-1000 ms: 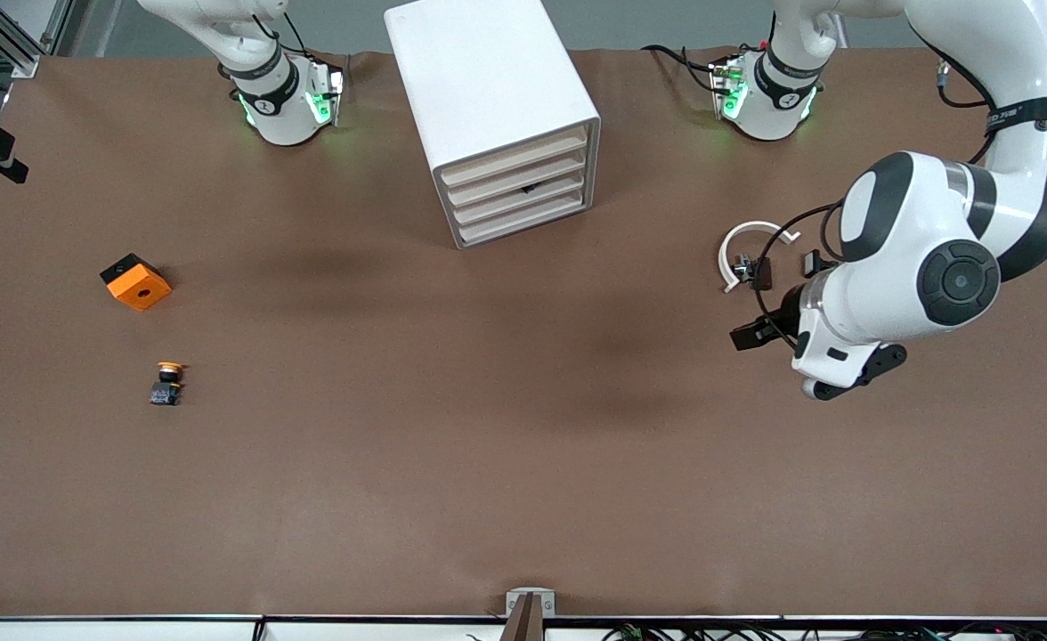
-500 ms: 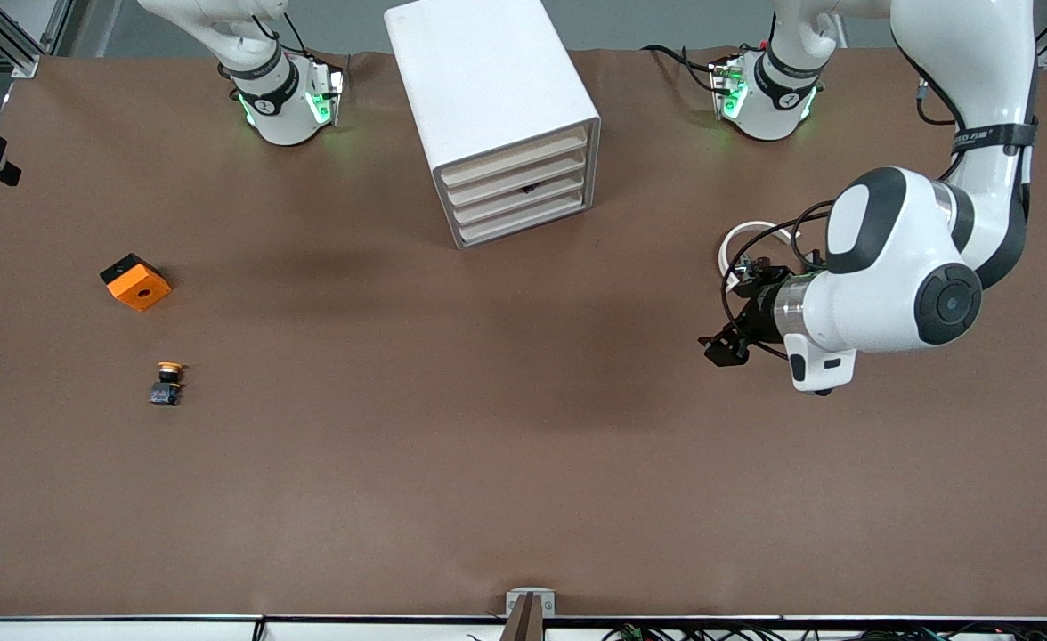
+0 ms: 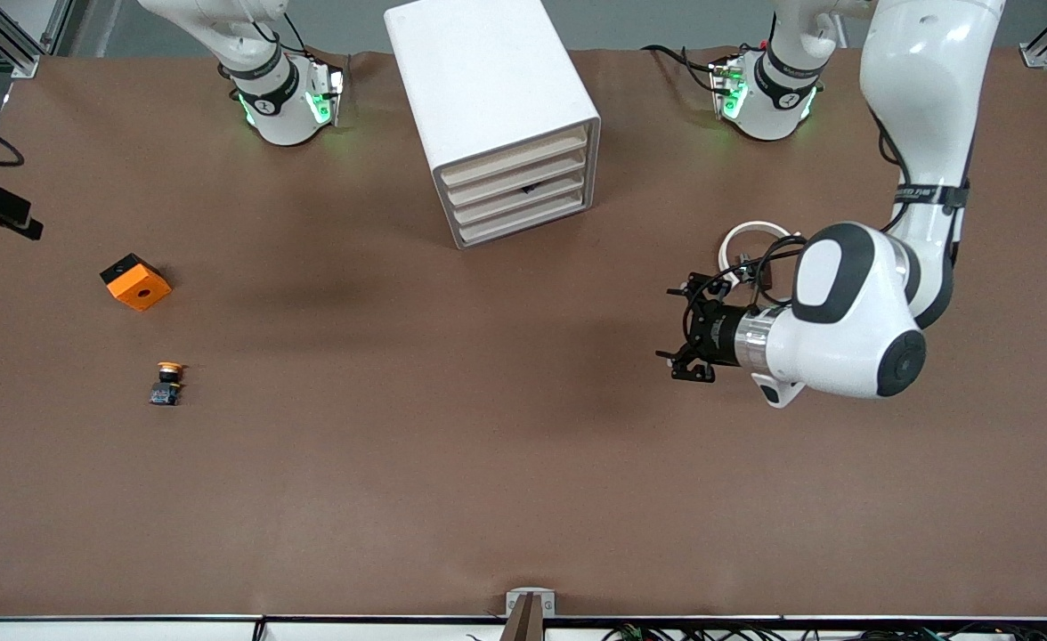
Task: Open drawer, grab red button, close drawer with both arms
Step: 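Move the left gripper to the top drawer front of the white cabinet, then pull the top drawer open with the left gripper while the right gripper approaches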
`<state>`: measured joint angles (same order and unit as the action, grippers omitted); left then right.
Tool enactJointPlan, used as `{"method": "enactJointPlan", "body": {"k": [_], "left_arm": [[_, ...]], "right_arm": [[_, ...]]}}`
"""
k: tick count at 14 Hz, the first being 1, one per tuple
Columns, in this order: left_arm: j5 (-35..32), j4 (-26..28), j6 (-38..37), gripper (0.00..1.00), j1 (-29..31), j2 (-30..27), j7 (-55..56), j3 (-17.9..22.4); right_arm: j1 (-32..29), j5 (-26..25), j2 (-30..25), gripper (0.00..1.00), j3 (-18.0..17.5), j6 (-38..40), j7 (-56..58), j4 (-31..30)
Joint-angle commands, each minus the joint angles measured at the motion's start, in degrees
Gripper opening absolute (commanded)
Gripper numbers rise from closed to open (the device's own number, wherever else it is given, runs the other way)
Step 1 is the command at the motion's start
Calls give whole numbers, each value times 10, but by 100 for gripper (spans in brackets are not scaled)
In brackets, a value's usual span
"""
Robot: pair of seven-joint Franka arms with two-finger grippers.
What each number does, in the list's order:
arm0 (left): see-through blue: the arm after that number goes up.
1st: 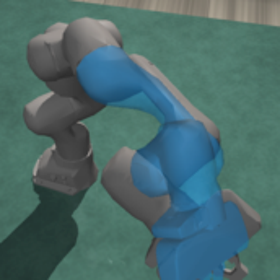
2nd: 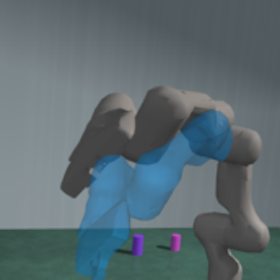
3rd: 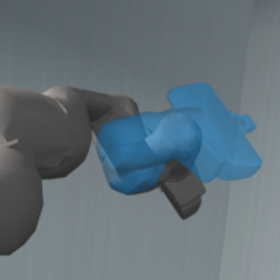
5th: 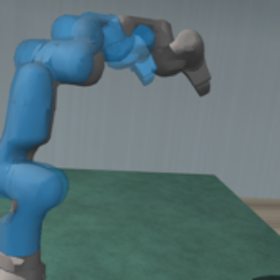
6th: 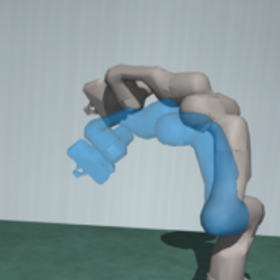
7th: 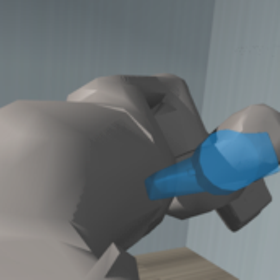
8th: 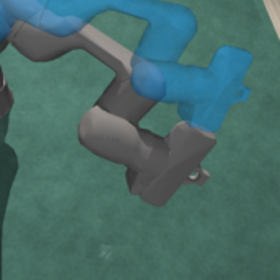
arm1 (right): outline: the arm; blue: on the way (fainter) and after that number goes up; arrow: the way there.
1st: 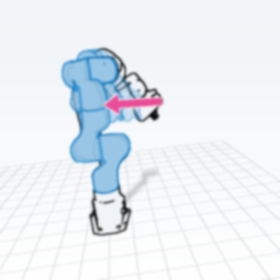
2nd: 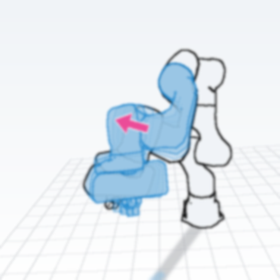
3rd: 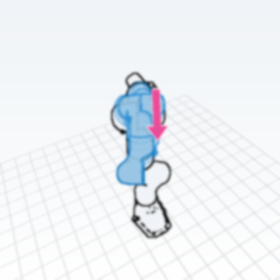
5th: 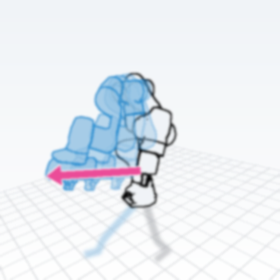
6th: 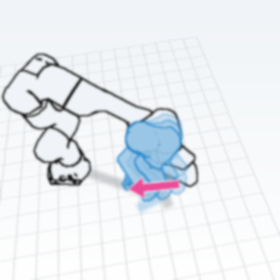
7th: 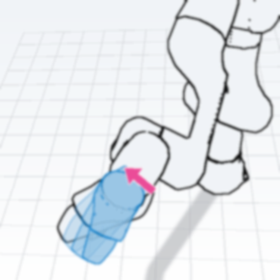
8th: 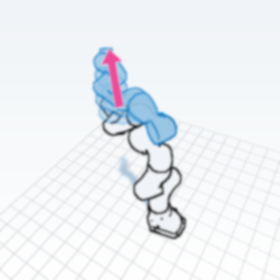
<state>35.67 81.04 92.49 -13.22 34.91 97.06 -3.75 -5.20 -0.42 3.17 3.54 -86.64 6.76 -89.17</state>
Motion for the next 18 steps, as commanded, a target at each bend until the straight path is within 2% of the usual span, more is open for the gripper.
{"method": "enactJointPlan", "body": {"k": [1, 6, 13, 14, 15, 16, 18], "left_arm": [[75, -35, -93, 100, 5, 67, 44, 2], [127, -33, -226, 100, -15, 116, 152, 1], [138, -22, -247, 100, -77, 148, 249, 1], [138, -21, -247, 89, -81, 158, 260, 1], [138, -20, -248, 73, -87, 164, 262, 1], [138, -19, -247, 63, -90, 168, 263, 1], [138, -9, -248, 53, -99, 171, 269, 1]], "right_arm": [[-10, -12, 51, 100, -5, -3, 11, 25], [-13, -16, 54, 100, -4, -4, 6, 25], [-6, -5, 53, 100, -6, 1, -31, 24], [-5, 2, 52, 100, -8, 3, -70, 22], [-3, 12, 52, 100, -9, 9, -103, 22], [5, 16, 51, 100, -9, 15, -125, 22], [14, 16, 51, 100, -9, 21, -163, 21]]}}
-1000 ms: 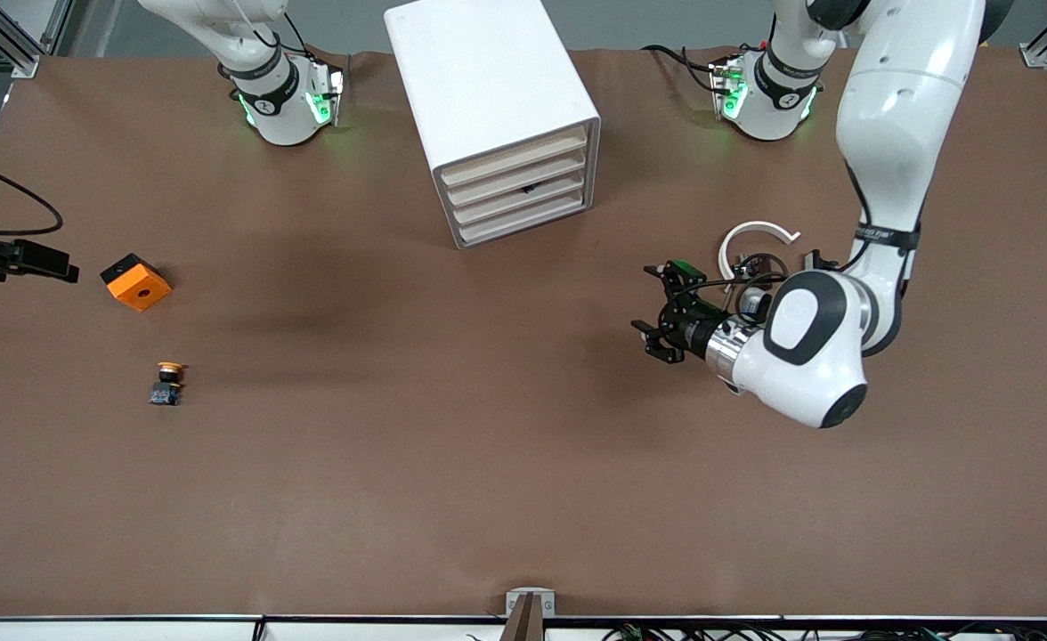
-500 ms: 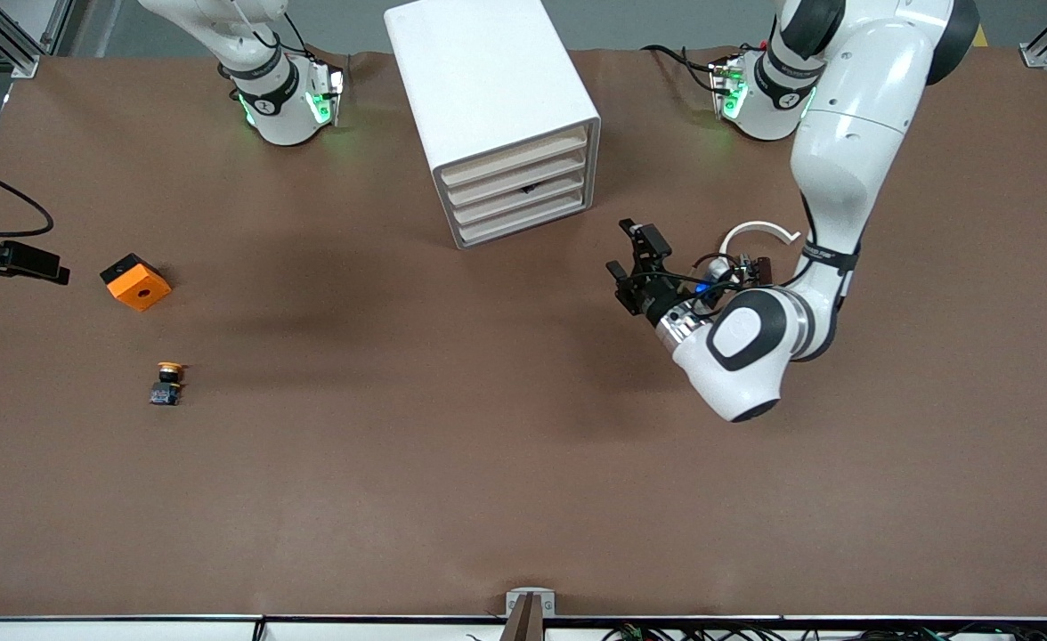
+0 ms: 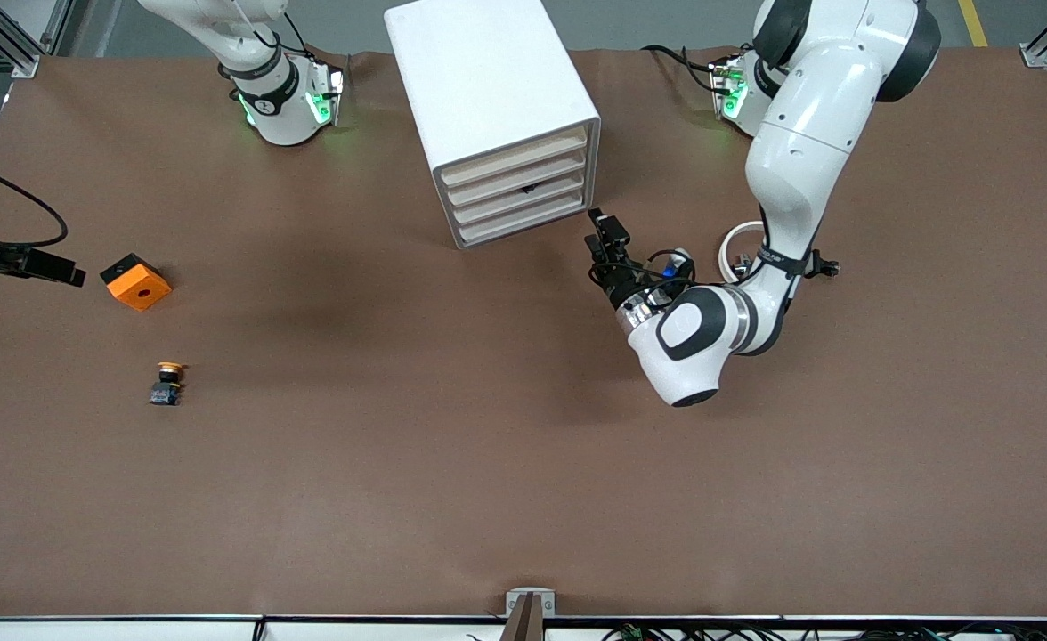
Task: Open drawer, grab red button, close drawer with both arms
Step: 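Pull the top drawer open with the left gripper while the right gripper approaches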
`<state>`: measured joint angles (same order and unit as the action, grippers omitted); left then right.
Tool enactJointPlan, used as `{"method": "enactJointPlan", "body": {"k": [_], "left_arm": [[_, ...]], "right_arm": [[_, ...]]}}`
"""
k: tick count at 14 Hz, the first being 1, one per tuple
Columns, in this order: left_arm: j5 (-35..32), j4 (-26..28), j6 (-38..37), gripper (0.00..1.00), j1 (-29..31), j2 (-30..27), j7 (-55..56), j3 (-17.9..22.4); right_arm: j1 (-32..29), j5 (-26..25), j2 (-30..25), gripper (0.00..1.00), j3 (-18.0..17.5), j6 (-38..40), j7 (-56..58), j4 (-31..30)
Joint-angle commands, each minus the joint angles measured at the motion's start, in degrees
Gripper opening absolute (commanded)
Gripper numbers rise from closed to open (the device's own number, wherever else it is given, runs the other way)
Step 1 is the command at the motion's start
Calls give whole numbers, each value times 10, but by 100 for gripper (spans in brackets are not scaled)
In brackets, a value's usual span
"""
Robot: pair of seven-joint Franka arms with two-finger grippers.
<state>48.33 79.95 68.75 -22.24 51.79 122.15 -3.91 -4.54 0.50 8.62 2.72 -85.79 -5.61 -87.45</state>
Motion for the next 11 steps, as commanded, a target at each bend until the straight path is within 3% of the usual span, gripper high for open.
{"method": "enactJointPlan", "body": {"k": [1, 3, 8, 11], "left_arm": [[12, 11, -12, 50, -14, 2, 26, 3], [12, 20, -29, 50, -21, 2, 36, 2], [12, 46, -44, 50, -32, -4, 39, -9], [13, 49, -44, 50, -42, -4, 38, -15]], "right_arm": [[12, 4, -4, 100, -1, 12, -39, 3], [14, 3, -4, 100, -1, 12, -48, 2], [75, 28, -8, 100, -2, 12, -221, 1], [102, 73, -6, 100, -2, 9, -317, 3]]}}
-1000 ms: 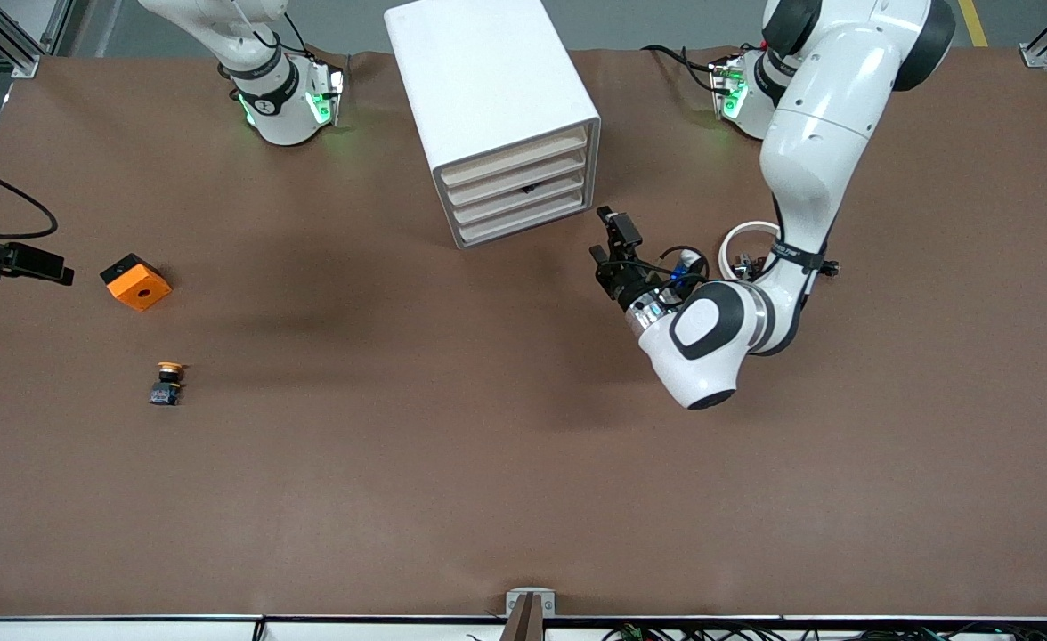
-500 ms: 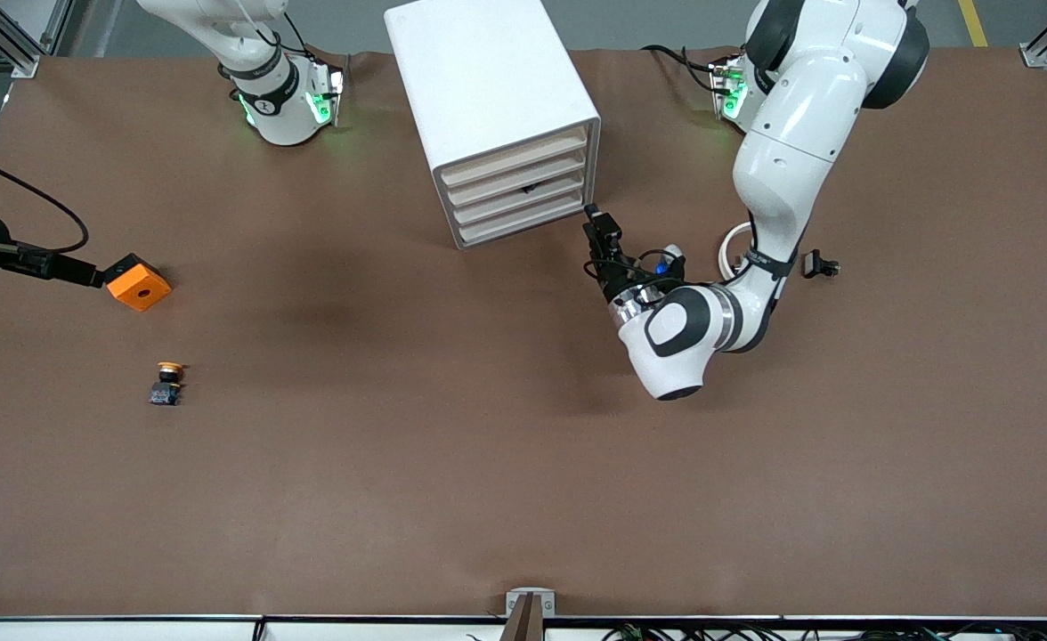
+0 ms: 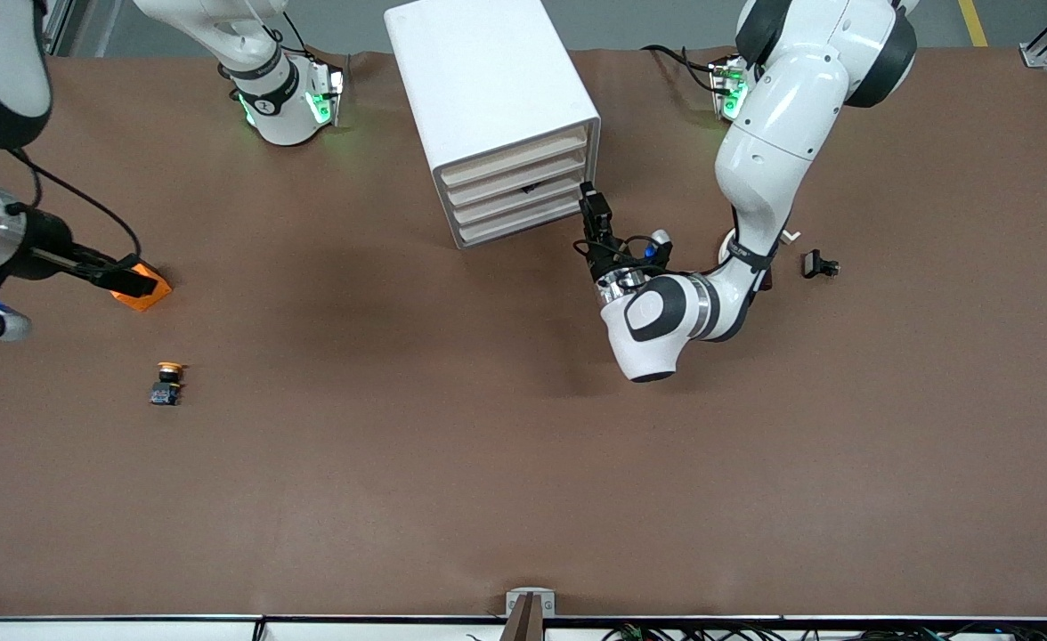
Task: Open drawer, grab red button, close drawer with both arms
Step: 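Pull the top drawer open with the left gripper while the right gripper approaches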
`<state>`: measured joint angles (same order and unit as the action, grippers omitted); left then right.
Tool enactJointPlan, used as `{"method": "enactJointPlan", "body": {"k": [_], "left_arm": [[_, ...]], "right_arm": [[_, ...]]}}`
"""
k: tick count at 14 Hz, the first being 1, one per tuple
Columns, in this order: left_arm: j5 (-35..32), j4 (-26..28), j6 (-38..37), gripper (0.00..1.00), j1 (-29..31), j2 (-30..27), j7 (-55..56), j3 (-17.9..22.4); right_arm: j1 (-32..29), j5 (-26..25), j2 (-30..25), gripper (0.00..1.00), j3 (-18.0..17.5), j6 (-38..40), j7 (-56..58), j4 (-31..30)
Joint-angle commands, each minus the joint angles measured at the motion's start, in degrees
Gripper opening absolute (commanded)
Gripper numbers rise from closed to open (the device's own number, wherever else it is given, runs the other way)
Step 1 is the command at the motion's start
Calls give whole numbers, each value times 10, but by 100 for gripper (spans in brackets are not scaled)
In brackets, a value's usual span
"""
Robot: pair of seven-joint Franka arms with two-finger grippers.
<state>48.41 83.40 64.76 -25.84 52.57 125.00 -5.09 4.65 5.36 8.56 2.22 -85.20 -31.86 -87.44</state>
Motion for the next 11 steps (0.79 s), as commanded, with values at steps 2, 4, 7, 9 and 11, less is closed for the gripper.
{"method": "enactJointPlan", "body": {"k": [2, 4, 7, 9, 11], "left_arm": [[13, 21, -4, 49, -6, -12, 9, -19], [17, 27, -4, 49, -10, -13, 9, -24], [18, 41, -1, 48, -18, -13, 8, -24], [18, 54, -1, 46, -25, -15, 8, -24], [19, 58, 0, 46, -36, -16, 9, -25]], "right_arm": [[21, 27, -6, 100, 4, 5, -91, 2], [24, 28, -6, 100, 3, 1, -116, 2], [55, 27, -5, 100, 4, -6, -161, 4], [89, 23, -4, 100, 4, -15, -224, 7], [119, 20, 2, 100, 4, -21, -289, 13]]}}
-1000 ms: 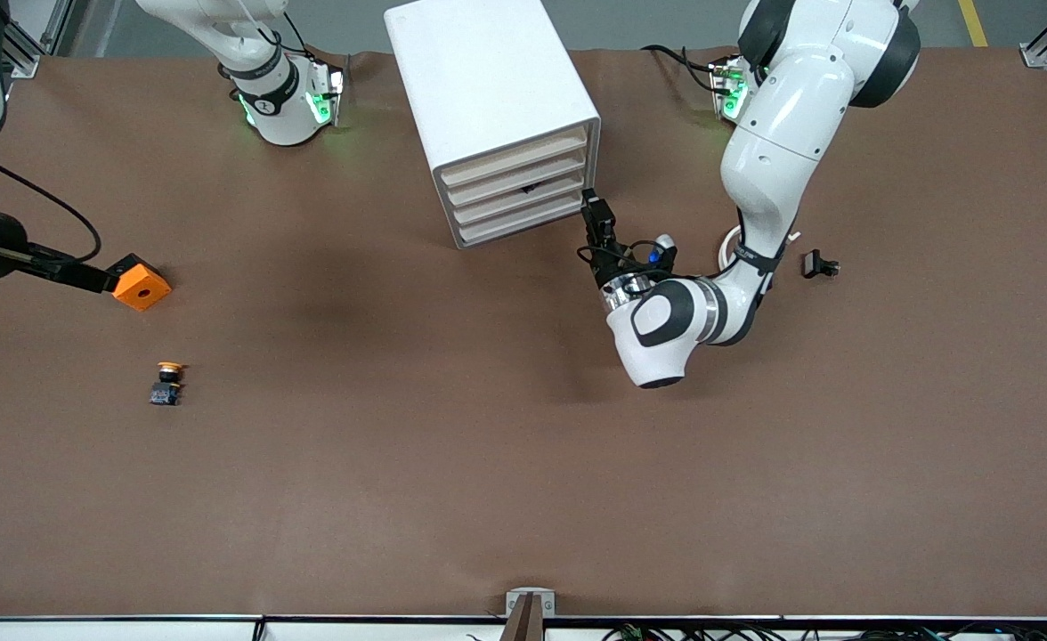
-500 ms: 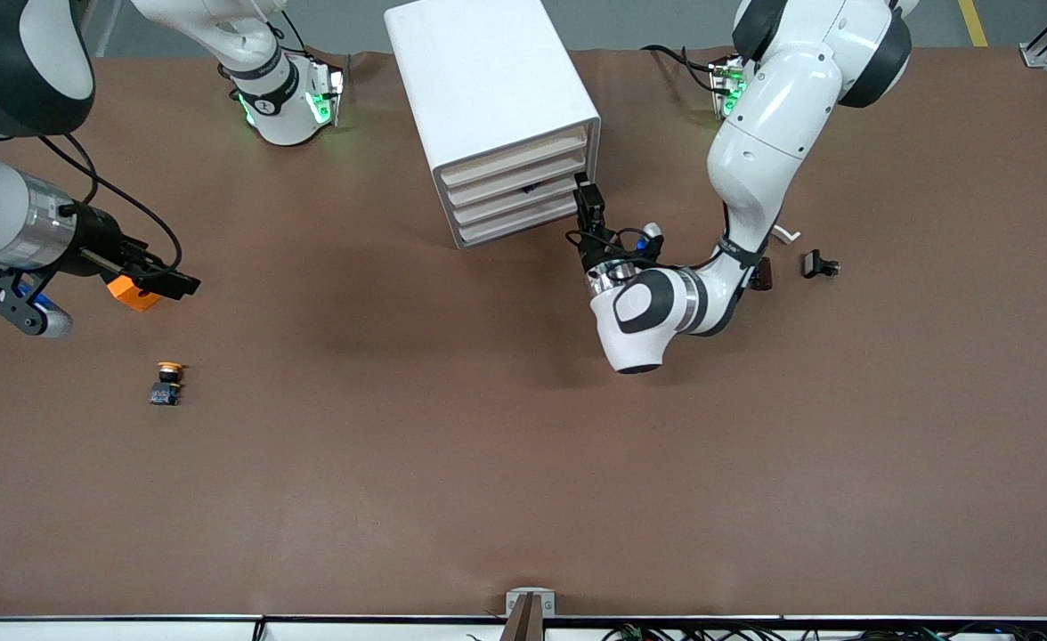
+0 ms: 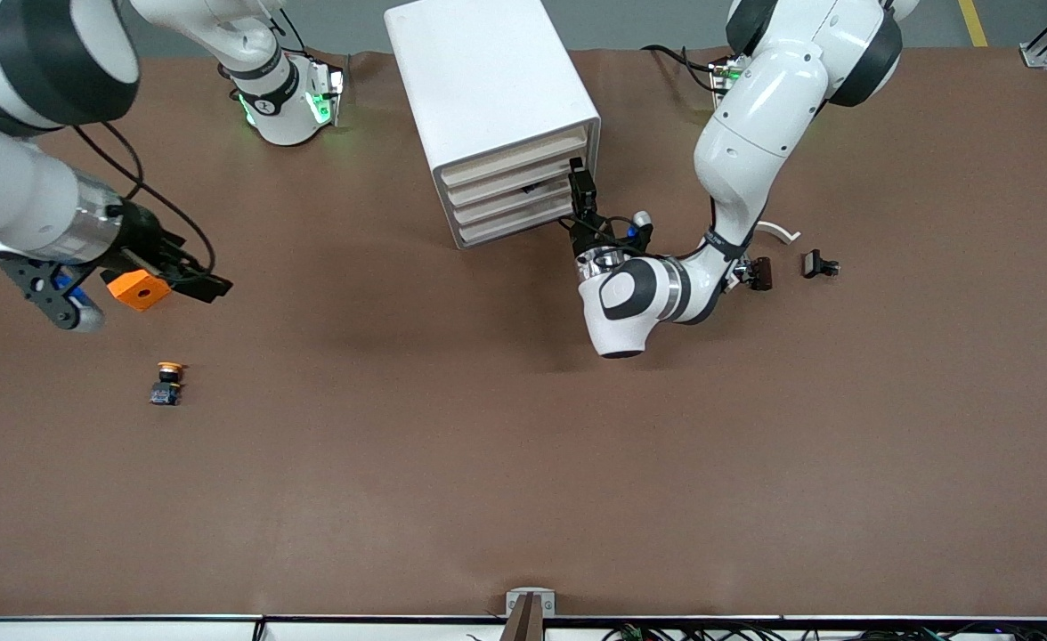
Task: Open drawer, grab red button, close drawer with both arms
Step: 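Pull the top drawer open with the left gripper while the right gripper approaches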
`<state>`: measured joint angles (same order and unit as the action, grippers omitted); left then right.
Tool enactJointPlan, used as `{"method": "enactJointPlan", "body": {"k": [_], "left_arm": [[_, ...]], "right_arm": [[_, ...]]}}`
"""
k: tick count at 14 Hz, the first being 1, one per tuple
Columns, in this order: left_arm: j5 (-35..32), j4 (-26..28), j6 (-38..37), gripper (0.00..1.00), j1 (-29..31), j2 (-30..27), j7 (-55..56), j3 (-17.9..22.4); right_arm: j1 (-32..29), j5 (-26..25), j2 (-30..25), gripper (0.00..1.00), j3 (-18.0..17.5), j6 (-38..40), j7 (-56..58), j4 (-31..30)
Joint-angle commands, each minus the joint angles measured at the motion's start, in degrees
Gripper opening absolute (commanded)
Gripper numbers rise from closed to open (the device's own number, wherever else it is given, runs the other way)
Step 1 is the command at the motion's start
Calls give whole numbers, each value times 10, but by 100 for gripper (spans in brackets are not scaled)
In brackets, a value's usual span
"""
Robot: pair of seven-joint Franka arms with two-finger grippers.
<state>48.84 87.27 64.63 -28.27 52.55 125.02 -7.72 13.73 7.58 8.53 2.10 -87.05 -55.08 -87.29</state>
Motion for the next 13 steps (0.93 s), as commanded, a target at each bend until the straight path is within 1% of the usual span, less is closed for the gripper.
{"method": "enactJointPlan", "body": {"k": [1, 3, 4, 6, 8, 9, 11, 13], "left_arm": [[16, 20, 1, 46, -19, -16, 8, 2], [26, 22, 1, 45, -27, -18, 9, 2], [26, 22, 1, 41, -28, -18, 9, 2], [27, 21, 1, 23, -35, -18, 8, 2], [27, 19, 4, 9, -35, -16, 9, 2], [27, 19, 4, 6, -32, -17, 9, 2], [27, 20, 4, 6, -27, -17, 9, 2], [28, 18, 4, 6, -26, -17, 9, 2]], "right_arm": [[37, -2, 8, 100, 5, -7, -74, 15], [55, -2, 25, 100, 5, -14, -111, 33], [61, -1, 37, 100, 5, -13, -128, 49], [82, -2, 51, 100, 5, -13, -160, 64], [96, -3, 72, 100, 5, -13, -195, 88], [102, -3, 84, 100, 5, -13, -215, 102], [113, -2, 106, 100, 5, -14, -261, 129], [127, -2, 118, 100, 5, -15, -288, 141]]}}
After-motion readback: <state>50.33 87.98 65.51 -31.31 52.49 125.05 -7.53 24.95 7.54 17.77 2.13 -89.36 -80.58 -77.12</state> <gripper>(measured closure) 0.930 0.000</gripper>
